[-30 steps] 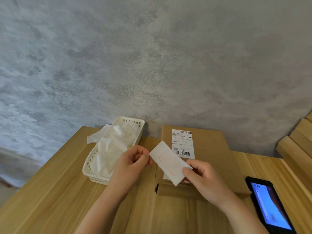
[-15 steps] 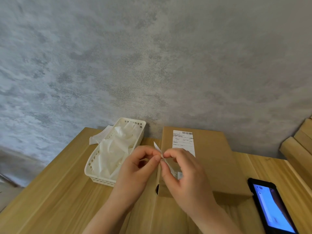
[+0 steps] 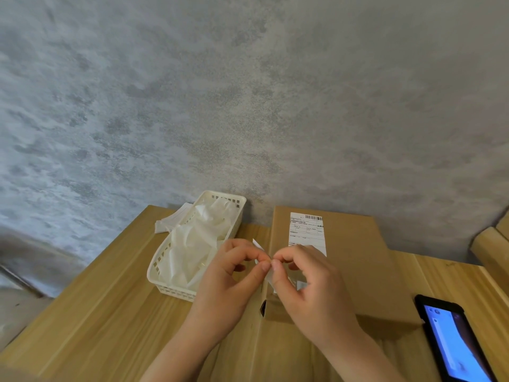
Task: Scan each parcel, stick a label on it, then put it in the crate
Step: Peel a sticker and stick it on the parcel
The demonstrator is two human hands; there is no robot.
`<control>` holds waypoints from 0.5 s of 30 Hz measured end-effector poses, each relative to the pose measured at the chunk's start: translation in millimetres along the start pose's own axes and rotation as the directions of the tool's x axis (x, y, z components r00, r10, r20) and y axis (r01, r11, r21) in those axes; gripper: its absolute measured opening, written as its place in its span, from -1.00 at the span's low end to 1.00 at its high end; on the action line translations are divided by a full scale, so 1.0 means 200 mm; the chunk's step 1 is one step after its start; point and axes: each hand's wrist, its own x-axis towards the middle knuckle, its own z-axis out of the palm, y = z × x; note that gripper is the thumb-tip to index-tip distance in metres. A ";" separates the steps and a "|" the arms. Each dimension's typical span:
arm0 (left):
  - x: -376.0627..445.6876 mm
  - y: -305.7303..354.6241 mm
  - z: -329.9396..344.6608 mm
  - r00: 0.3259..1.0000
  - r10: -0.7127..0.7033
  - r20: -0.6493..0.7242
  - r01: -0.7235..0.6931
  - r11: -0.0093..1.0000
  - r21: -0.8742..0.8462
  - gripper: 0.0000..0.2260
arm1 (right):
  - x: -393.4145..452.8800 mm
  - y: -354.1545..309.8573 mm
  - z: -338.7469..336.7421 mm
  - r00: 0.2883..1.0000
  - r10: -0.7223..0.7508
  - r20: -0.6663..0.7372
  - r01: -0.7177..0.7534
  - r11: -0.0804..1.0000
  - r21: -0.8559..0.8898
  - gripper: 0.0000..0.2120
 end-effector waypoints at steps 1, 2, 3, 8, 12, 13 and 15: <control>0.00 0.00 0.00 1.000 0.001 0.002 -0.001 1.000 0.004 -0.86 | 0.00 0.00 0.00 1.000 0.000 0.000 0.000 1.000 -0.007 -0.85; 0.00 -0.01 0.00 1.000 0.004 0.005 -0.004 1.000 0.010 -0.87 | 0.00 0.00 0.00 1.000 0.003 -0.003 -0.003 1.000 -0.010 -0.85; 0.00 -0.01 0.00 1.000 0.009 0.010 -0.009 1.000 0.016 -0.88 | 0.00 0.01 0.00 1.000 0.014 -0.005 -0.014 1.000 -0.011 -0.85; 0.02 -0.04 -0.04 0.990 -0.138 0.006 0.138 0.988 -0.067 -0.88 | 0.01 0.09 -0.03 0.972 0.236 0.008 -0.233 0.955 0.185 -0.82; 0.06 -0.11 -0.15 0.951 -0.263 -0.160 0.256 0.964 -0.068 -0.80 | 0.01 0.20 -0.10 0.820 0.572 -0.013 -0.520 0.755 0.400 -0.78; 0.07 -0.12 -0.17 0.937 -0.273 -0.220 0.266 0.962 -0.062 -0.82 | 0.01 0.23 -0.12 0.765 0.644 -0.034 -0.567 0.697 0.439 -0.78; 0.10 -0.12 -0.22 0.911 -0.261 -0.318 0.250 0.965 -0.076 -0.85 | 0.01 0.28 -0.13 0.667 0.742 -0.068 -0.613 0.598 0.516 -0.79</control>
